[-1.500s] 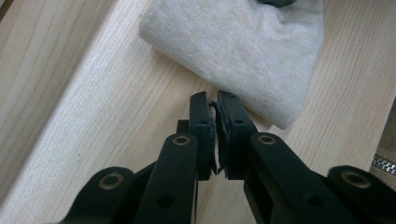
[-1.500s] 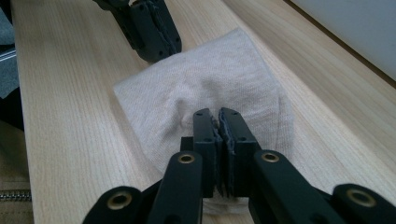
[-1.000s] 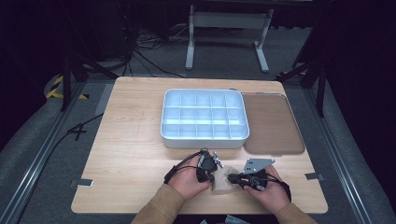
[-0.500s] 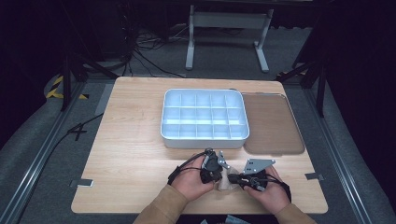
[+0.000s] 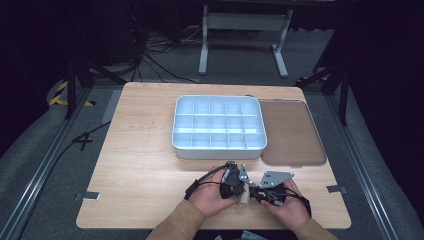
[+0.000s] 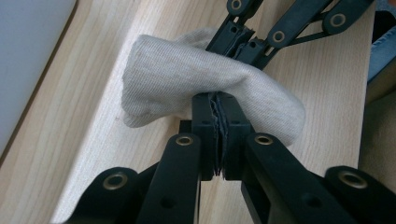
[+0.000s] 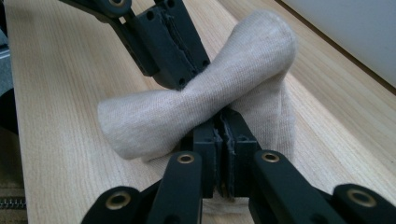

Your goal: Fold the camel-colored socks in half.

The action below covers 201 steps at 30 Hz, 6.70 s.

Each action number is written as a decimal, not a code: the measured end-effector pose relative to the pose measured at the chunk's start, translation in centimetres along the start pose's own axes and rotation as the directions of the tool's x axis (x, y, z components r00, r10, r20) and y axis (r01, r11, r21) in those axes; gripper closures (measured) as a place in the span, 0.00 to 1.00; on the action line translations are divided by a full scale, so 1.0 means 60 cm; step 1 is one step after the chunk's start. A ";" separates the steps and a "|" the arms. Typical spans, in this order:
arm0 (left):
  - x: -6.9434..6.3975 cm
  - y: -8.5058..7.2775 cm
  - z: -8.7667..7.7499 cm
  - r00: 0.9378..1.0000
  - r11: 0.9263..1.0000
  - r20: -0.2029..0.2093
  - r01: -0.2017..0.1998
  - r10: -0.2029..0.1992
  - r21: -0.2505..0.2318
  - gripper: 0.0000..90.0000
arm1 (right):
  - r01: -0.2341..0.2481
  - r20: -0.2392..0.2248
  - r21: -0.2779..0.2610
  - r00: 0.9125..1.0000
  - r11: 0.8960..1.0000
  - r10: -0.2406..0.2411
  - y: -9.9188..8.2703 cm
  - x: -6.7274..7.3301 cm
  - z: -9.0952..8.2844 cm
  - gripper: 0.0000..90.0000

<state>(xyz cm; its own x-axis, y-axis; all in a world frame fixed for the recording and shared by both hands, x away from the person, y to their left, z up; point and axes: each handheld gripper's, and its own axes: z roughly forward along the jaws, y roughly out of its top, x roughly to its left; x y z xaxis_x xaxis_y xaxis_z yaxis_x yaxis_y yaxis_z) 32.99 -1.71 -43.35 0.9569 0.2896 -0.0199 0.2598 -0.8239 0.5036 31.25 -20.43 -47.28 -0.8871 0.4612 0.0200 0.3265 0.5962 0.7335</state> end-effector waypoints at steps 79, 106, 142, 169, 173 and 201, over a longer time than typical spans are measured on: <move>-0.003 0.005 0.025 0.996 0.995 0.061 -0.069 0.073 -0.066 0.60 | -0.012 0.050 0.171 0.999 0.985 0.003 -0.010 -0.016 -0.033 0.87; -0.006 0.005 0.026 0.997 0.997 0.048 -0.053 0.056 -0.057 0.56 | -0.107 0.078 0.026 0.991 0.994 0.105 0.017 -0.017 -0.082 0.72; -0.003 0.002 0.027 0.996 0.998 0.080 -0.023 0.027 -0.057 0.52 | -0.311 0.031 -0.035 0.949 0.950 0.312 -0.001 -0.029 -0.021 0.46; 0.010 -0.035 -0.015 0.997 0.998 0.074 0.038 -0.034 -0.055 0.46 | -0.437 -0.115 0.002 0.893 0.899 0.435 -0.014 -0.035 -0.004 0.74; 0.015 -0.052 -0.025 0.998 0.998 0.048 0.043 -0.040 -0.054 0.46 | -0.425 -0.125 0.004 0.898 0.905 0.422 -0.013 -0.037 -0.005 0.79; 0.021 -0.174 -0.097 0.968 0.962 -0.123 0.194 -0.220 -0.193 0.47 | -0.369 -0.077 0.012 0.926 0.929 0.369 0.021 -0.025 -0.043 0.85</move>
<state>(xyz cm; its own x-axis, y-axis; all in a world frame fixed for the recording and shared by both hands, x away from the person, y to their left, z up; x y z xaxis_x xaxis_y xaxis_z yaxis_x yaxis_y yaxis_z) 30.71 10.08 -43.58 0.8528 0.5216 -0.0235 0.4107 -0.6423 0.6472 32.14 -22.09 -44.62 -0.7264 0.5964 0.3415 0.6348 0.3918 0.6660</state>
